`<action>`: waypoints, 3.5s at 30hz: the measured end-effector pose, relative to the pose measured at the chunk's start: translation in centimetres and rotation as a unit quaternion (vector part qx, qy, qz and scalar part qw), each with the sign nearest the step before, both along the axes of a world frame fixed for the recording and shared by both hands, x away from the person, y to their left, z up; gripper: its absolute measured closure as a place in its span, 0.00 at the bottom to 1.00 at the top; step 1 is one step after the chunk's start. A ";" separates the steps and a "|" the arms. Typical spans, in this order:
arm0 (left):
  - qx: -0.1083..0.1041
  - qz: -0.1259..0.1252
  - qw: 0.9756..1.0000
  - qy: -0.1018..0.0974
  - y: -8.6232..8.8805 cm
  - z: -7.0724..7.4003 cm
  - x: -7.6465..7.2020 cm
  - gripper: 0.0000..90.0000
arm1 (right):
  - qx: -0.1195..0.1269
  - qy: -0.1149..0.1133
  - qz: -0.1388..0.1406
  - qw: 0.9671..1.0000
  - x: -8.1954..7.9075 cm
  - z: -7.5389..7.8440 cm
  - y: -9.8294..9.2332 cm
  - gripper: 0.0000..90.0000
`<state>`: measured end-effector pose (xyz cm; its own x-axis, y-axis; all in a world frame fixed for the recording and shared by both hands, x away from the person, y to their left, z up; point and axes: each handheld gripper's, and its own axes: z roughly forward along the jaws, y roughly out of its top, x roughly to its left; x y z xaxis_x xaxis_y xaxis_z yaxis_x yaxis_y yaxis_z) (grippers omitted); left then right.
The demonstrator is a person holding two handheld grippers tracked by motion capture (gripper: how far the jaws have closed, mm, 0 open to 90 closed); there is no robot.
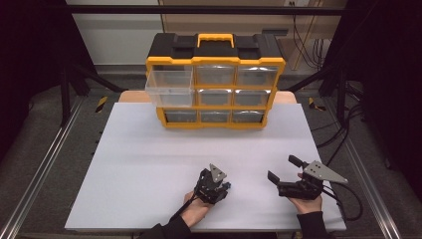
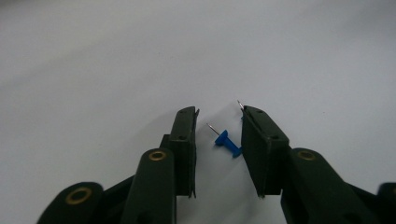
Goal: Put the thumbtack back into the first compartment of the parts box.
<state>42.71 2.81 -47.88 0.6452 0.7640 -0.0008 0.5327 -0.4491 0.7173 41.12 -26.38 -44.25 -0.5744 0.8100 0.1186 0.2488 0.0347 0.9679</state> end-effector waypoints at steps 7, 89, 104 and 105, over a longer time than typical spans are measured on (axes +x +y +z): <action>-0.001 0.002 1.000 -0.002 0.2 -0.1 -0.2 0.81 | 0.004 0.002 0.000 1.000 -0.1 0.1 0.0 0.02; -0.106 -0.014 0.989 -0.103 10.7 14.6 0.7 0.94 | -0.006 0.002 0.001 1.000 0.1 -0.1 0.2 0.02; -0.105 -0.012 0.986 -0.131 12.1 19.0 2.1 0.94 | -0.005 0.001 0.002 1.000 0.1 -0.1 0.1 0.02; -0.106 -0.012 0.986 -0.132 12.2 19.4 2.2 0.94 | -0.005 0.001 0.001 1.000 0.1 -0.1 0.1 0.02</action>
